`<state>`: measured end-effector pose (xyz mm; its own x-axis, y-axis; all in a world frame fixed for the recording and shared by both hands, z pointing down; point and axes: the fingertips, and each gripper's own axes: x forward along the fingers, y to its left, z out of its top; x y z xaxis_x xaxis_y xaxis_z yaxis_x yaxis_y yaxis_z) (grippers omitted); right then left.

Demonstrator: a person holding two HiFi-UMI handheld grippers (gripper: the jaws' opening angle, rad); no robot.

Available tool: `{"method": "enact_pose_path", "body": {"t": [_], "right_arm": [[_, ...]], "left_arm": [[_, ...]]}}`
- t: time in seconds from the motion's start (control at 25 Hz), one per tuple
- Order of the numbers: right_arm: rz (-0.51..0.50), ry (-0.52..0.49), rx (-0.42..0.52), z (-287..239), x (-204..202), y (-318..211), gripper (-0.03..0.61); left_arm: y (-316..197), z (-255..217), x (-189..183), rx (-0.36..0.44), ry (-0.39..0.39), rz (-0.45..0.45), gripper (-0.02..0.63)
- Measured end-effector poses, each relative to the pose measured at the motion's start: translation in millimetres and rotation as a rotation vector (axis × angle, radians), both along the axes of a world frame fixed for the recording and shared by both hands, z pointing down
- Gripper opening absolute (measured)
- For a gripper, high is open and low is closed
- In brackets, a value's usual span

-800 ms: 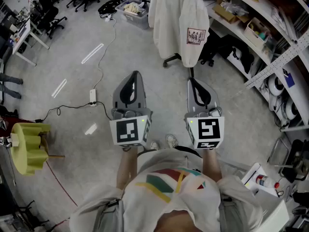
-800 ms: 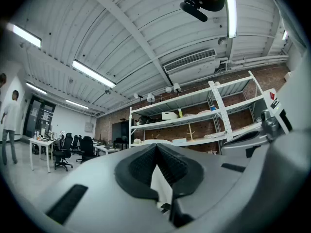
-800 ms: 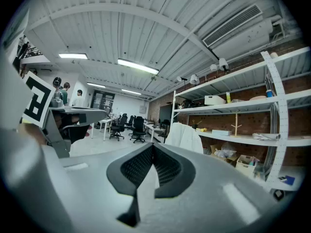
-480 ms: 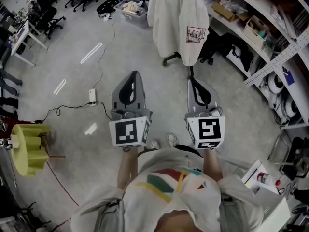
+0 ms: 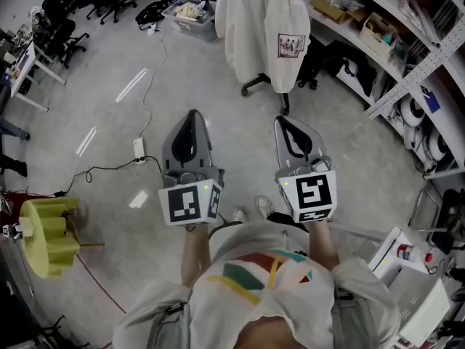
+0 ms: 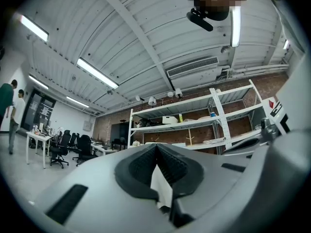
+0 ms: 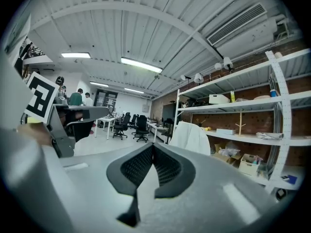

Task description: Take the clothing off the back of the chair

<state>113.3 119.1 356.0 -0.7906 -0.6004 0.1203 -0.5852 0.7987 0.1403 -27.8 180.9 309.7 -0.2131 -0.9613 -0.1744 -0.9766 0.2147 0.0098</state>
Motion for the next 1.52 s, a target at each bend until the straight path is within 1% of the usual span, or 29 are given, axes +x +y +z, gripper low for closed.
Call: {"method": "enact_pose_path", "body": {"t": [0.24, 0.44, 0.56, 0.76, 0.92, 1.04, 1.32, 1.52], "right_arm": [[0.016, -0.066, -0.020, -3.5, -7.2, 14.5, 0.005], [0.045, -0.076, -0.054, 6.5, -18.4, 17.4, 0.005], [0.050, -0.072, -0.050, 6.3, -24.9, 12.6, 0.005], [0.057, -0.078, -0.043, 8.6, -37.7, -9.5, 0.005], [0.069, -0.089, -0.039, 12.7, -50.6, -40.1, 0.005], [0.094, -0.103, -0.030, 11.7, -59.5, -76.1, 0.005], [0.108, -0.108, 0.019, -8.9, -82.9, -167.0, 0.005], [0.113, -0.098, 0.050, -18.3, -96.1, -231.3, 0.005]], "left_arm": [[17.1, -2.7, -17.3, 0.000, -0.046, 0.008, 0.014], [24.3, 1.2, -40.3, 0.000, -0.035, 0.001, 0.014], [20.2, 0.6, -48.4, 0.003, -0.032, 0.000, 0.014], [0.7, 6.2, -56.5, -0.002, -0.034, 0.009, 0.014], [-29.7, 10.1, -67.8, -0.008, -0.034, 0.025, 0.014], [-60.0, 3.5, -77.5, 0.008, -0.039, 0.035, 0.014], [-143.4, -8.7, -108.1, 0.016, -0.047, 0.008, 0.014], [-208.7, -9.6, -126.1, 0.019, -0.032, 0.001, 0.014]]}}
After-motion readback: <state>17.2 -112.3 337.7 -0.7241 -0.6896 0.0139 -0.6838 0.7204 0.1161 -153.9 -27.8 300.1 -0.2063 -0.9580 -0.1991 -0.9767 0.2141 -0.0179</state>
